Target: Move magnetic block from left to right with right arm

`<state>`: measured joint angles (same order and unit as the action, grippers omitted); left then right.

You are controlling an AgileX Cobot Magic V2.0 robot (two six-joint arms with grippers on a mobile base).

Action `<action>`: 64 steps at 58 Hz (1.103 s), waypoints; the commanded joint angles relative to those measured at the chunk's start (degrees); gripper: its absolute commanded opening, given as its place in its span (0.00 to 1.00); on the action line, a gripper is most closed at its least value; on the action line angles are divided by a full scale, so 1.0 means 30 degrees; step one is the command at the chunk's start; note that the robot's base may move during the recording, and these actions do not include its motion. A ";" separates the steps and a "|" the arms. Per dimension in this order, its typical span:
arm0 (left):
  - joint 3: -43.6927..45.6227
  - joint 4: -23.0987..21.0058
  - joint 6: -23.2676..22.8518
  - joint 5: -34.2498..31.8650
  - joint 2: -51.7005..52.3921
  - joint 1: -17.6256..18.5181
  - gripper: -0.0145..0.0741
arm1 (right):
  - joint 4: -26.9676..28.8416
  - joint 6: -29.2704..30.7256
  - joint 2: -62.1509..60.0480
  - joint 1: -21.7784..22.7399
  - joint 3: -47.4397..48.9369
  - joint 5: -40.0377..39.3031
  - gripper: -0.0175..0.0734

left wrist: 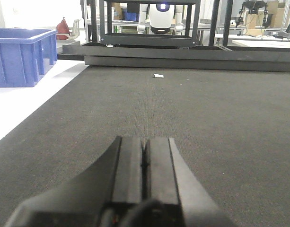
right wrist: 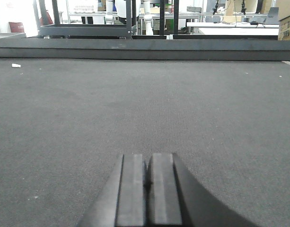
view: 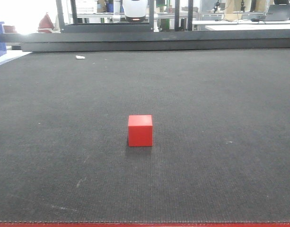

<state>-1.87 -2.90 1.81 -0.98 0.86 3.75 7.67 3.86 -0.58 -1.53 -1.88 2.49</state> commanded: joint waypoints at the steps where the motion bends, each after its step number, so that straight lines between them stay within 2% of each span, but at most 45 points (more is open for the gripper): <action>1: -0.0172 -0.0134 -0.0163 -0.1557 0.0183 0.0095 0.03 | -0.0004 0.0115 -0.0415 0.0076 0.0034 -0.1605 0.25; 64: -0.0172 -0.0134 -0.0163 -0.1557 0.0183 0.0095 0.03 | -0.0004 0.0115 -0.0415 0.0076 0.0034 -0.1643 0.25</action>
<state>-1.87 -2.90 1.81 -0.98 0.86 3.75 7.67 3.86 -0.58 -1.53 -1.88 2.49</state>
